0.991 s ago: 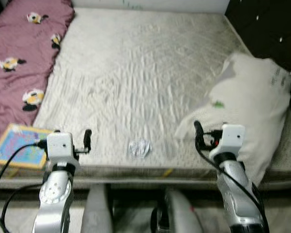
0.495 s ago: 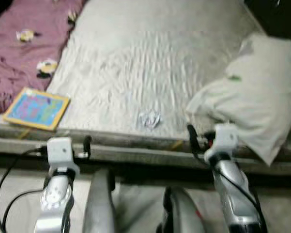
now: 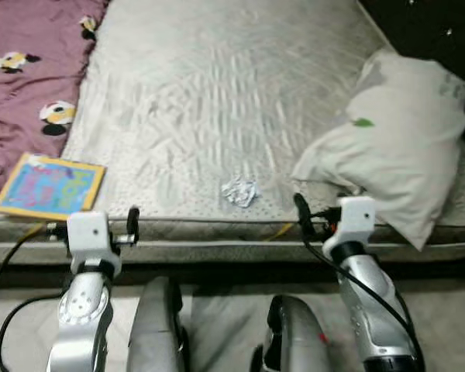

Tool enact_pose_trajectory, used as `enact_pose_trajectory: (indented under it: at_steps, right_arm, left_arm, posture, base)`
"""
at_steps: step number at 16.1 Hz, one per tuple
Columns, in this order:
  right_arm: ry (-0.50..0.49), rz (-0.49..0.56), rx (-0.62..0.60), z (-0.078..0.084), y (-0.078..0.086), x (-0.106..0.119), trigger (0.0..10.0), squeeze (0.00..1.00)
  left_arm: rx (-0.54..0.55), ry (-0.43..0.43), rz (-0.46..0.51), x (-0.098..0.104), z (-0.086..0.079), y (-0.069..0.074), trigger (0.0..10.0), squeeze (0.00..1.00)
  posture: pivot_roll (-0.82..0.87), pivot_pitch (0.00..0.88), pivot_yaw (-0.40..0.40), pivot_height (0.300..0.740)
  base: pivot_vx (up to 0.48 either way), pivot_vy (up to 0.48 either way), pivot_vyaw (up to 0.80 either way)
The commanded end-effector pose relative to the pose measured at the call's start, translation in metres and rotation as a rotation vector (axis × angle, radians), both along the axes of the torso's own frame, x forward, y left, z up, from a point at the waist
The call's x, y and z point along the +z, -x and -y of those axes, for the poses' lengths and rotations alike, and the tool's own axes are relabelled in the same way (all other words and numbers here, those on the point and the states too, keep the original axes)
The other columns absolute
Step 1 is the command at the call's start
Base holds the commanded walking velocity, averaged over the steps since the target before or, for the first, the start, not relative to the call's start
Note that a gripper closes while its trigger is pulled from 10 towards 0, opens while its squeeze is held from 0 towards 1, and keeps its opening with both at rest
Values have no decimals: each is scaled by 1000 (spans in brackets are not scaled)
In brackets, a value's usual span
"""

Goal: Clean up the room

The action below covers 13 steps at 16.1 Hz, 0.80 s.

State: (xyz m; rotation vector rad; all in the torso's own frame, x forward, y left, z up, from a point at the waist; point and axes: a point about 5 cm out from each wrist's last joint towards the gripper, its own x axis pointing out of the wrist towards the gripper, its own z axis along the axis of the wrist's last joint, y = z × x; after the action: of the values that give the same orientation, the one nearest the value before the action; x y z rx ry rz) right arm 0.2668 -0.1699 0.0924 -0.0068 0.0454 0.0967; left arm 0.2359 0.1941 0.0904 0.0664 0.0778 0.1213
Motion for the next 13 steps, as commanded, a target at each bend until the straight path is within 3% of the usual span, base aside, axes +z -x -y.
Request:
enact_pose_trajectory:
  at_steps: [1, 8, 13]
  right_arm:
    - [13, 1, 20, 1, 2, 0, 10000, 0]
    - [19, -2, 53, -3, 3, 0, 10000, 0]
    - [19, -13, 67, -4, 2, -2, 10000, 0]
  left_arm:
    - [-22, 3, -11, -2, 5, 2, 10000, 0]
    - [-56, 19, -4, -1, 8, 3, 10000, 0]
    - [-70, 28, -2, -1, 10, 2, 10000, 0]
  posture:
    - [11, 181, -55, 599]
    - [10, 183, -56, 599]
    - [11, 176, -57, 599]
  base:
    - [0, 0, 0]
    - [0, 0, 638]
    - [0, 0, 0]
